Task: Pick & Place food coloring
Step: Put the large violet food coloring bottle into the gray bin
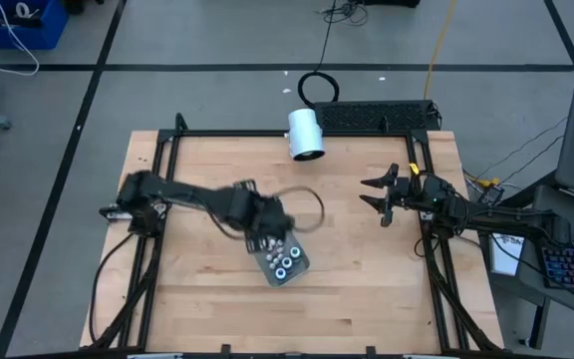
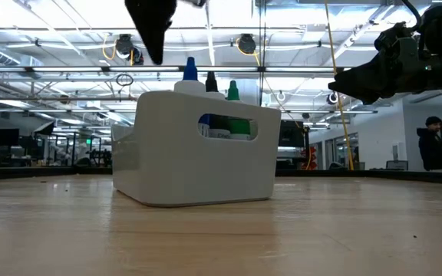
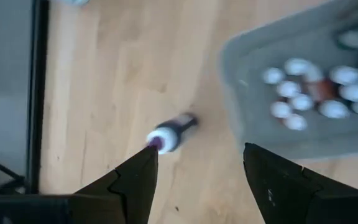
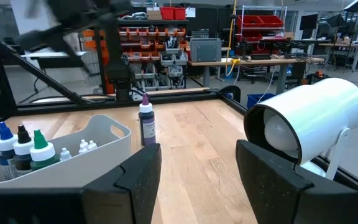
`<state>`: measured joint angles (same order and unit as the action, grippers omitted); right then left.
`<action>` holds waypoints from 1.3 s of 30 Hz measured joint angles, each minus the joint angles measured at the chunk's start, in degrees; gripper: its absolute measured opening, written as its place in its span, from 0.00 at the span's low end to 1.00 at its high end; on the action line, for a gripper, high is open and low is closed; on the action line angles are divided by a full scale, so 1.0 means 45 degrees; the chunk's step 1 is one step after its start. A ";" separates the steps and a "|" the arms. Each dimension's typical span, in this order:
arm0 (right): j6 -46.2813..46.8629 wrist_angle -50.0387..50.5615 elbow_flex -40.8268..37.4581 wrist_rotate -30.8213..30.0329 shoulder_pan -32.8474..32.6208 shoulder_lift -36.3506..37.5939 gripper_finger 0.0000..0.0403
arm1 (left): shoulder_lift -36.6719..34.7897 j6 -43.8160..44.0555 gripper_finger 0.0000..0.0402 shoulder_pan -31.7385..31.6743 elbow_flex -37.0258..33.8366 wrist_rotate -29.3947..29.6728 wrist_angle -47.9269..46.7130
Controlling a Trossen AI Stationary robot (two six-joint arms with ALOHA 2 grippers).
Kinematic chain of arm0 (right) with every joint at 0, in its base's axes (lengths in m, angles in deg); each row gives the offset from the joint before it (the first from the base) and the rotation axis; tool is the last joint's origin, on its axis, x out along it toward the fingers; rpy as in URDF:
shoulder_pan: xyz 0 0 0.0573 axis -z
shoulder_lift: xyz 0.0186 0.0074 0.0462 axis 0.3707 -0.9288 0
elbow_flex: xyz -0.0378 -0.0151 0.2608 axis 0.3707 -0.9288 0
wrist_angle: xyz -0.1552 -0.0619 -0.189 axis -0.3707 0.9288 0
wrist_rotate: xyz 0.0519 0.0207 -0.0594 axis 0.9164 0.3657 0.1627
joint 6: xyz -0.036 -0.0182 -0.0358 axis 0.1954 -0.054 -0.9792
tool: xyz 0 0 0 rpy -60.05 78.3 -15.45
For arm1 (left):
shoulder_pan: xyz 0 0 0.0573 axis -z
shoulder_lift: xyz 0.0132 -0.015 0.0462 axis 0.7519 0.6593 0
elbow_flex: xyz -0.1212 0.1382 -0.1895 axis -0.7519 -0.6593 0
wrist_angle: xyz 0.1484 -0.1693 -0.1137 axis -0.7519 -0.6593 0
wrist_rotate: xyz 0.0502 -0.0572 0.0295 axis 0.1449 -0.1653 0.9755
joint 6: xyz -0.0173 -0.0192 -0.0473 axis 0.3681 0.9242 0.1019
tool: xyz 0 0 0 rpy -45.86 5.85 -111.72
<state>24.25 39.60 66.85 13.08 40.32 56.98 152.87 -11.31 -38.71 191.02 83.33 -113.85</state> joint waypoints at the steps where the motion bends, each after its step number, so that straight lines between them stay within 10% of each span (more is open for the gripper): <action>1: 0.0004 0.0000 -0.0003 0.0005 -0.0003 -0.0005 0.49 | -0.0500 0.0031 0.59 -0.0324 -0.0700 -0.0062 0.0402; 14: 0.0003 0.0000 -0.0002 0.0000 -0.0001 -0.0002 0.49 | -0.4458 0.1299 0.59 -0.4421 -0.7210 -0.3474 0.5757; 39: 0.0003 -0.0005 -0.0002 0.0001 -0.0004 -0.0001 0.49 | -0.3222 0.1536 0.59 -0.4202 -0.8559 -0.3925 0.7567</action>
<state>24.26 39.57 66.84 13.09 40.30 56.97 138.37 -4.40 -57.62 152.50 65.66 -79.80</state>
